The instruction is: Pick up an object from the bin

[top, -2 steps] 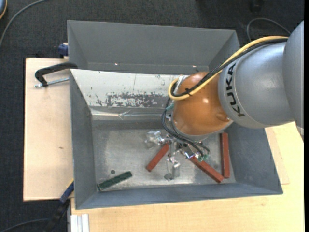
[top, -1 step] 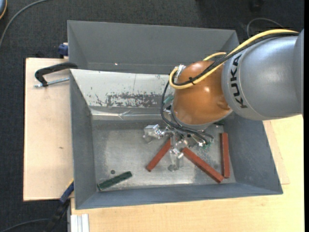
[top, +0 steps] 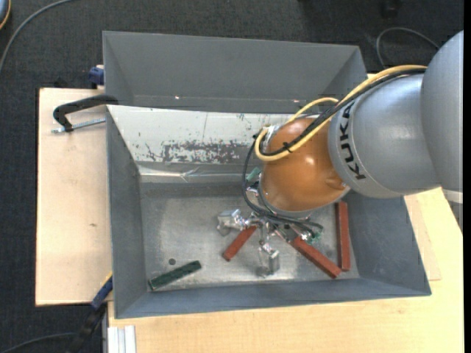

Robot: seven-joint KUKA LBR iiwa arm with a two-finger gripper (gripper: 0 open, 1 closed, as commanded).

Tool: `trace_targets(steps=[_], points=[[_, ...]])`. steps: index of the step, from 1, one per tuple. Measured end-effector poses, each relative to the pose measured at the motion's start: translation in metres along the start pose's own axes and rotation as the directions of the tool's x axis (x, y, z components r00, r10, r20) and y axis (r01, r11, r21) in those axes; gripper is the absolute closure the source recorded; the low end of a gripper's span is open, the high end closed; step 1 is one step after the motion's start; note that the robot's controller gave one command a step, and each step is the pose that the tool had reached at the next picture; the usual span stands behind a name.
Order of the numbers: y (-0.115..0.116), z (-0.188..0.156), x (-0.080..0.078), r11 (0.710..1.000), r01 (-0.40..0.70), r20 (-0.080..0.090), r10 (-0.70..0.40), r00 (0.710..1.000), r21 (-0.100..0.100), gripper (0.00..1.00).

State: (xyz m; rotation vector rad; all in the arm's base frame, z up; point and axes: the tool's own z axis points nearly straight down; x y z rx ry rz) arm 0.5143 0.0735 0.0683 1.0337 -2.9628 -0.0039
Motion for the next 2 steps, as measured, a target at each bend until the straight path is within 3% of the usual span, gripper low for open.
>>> trace_targets(steps=[1,2], points=[[0.0007,-0.0007,-0.0013,1.000,-0.001,0.004,0.001,1.000,0.002,0.00],[0.0006,-0.0007,-0.0013,1.000,-0.001,0.005,0.001,1.000,0.002,1.00]])
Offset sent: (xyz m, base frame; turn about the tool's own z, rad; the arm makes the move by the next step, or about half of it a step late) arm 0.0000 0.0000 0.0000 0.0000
